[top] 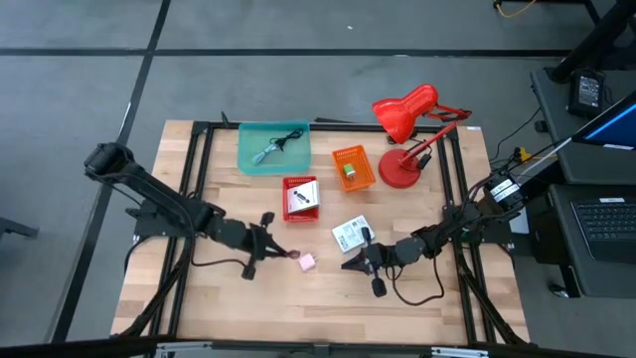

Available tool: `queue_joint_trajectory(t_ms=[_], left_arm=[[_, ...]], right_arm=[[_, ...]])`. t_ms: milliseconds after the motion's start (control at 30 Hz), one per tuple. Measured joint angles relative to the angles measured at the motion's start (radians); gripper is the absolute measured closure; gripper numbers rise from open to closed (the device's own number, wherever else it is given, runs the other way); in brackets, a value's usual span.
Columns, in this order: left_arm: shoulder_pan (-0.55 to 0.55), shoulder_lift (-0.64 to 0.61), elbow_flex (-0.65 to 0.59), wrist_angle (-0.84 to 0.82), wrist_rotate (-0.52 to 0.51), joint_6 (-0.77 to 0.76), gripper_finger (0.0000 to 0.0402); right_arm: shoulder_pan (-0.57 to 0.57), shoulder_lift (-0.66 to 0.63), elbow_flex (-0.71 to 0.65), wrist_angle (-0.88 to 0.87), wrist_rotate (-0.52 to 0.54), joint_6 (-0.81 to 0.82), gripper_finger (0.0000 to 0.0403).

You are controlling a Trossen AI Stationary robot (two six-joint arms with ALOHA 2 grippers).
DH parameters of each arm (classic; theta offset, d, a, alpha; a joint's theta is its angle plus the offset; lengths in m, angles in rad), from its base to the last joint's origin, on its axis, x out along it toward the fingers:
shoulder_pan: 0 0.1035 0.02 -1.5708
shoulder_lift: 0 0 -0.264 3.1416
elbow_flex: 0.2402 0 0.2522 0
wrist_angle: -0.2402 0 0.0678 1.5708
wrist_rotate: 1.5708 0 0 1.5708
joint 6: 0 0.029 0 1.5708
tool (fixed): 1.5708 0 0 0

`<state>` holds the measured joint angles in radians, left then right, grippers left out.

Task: Pick and place items into bin
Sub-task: Put the pink charger cable into the blue bin

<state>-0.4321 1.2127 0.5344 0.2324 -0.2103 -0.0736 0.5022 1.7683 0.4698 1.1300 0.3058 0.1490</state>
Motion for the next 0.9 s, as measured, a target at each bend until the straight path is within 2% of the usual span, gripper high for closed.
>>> queue_joint_trajectory(t_ms=[167,333,633,900], left_arm=[[0.053,-0.046,-0.098,0.103,0.002,-0.006,0.0394],[0.097,-0.071,-0.14,0.108,0.023,-0.006,0.0394],[0.187,-0.12,-0.151,0.122,0.02,0.061,0.0394],[0.253,-0.16,-0.151,0.145,0.021,0.061,0.0394]], right_arm=[[0.0,0.0,0.0,0.011,0.0,-0.002,0.0402],[-0.001,0.0,0.0,0.012,0.0,-0.005,0.0402],[-0.008,0.0,0.0,0.049,0.095,-0.104,0.0402],[-0.076,0.0,0.007,0.049,0.105,-0.128,0.0402]])
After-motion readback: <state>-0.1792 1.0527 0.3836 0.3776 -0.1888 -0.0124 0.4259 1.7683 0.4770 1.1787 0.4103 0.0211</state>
